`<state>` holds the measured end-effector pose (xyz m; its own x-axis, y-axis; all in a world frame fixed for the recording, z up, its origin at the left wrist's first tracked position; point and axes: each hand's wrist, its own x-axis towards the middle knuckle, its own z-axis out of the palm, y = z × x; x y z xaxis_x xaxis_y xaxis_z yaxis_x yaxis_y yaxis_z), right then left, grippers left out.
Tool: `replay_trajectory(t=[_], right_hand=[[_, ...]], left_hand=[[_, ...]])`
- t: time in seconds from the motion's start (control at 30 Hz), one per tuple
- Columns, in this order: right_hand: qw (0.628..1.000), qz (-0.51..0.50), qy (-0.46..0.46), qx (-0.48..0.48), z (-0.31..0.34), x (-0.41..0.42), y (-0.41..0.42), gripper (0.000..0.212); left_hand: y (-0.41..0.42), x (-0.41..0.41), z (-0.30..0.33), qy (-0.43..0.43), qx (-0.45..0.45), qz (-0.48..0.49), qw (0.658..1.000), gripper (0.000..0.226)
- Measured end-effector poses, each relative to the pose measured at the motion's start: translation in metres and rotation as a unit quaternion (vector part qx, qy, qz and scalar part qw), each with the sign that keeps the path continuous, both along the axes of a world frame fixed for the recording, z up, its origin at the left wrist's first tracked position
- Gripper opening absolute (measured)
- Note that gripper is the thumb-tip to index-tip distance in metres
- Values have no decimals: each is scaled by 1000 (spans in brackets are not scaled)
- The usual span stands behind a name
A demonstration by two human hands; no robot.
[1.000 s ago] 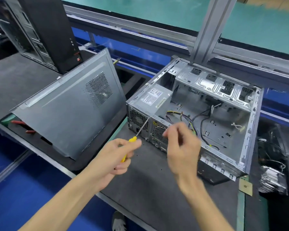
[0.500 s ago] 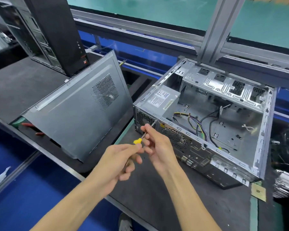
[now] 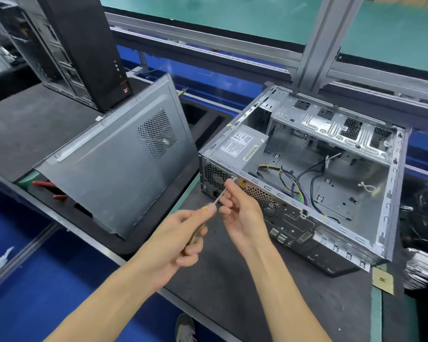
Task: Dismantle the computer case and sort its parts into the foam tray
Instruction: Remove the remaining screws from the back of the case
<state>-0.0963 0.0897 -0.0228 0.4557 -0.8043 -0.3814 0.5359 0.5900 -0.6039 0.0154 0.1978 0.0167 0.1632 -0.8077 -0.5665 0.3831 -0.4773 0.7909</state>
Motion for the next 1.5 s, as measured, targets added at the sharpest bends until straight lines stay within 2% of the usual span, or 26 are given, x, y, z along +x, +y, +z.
replay_trajectory(t=[0.07,0.17,0.23,0.33,0.67,0.8,1.0,1.2,1.3,1.37,1.43,1.5], right_hand=[[1000,6,-14,5,1,1,1,10],[998,39,-44,-4,2,-2,3,26],[997,55,-49,-13,1,-4,4,26],[998,51,-28,-21,-1,-3,6,20],[999,38,-23,-10,-5,-4,0,21],[998,31,-45,34,-8,-6,2,36],[988,13,-79,133,-4,3,-1,17],[976,11,-111,188,3,7,-2,19],[972,22,-122,197,6,8,-3,17],[974,37,-122,186,10,5,-3,23],[979,34,-108,168,12,2,-4,30],[982,22,-91,162,12,0,-4,28]], left_hand=[[1,0,-1,-52,-30,13,998,23],[6,1,-5,-76,-19,11,997,42],[10,-1,-8,-95,-10,9,995,48],[13,-4,-14,-95,-9,29,995,44],[7,-3,-14,-134,-26,7,991,37],[20,-3,-21,-165,-11,-34,986,35],[31,2,-26,-155,23,-37,987,34],[37,12,-24,-146,33,-23,988,35],[39,14,-23,-144,34,-15,989,35],[39,14,-21,-143,34,-14,989,35],[38,14,-19,-142,34,-15,989,36],[37,13,-17,-146,33,-19,989,37]])
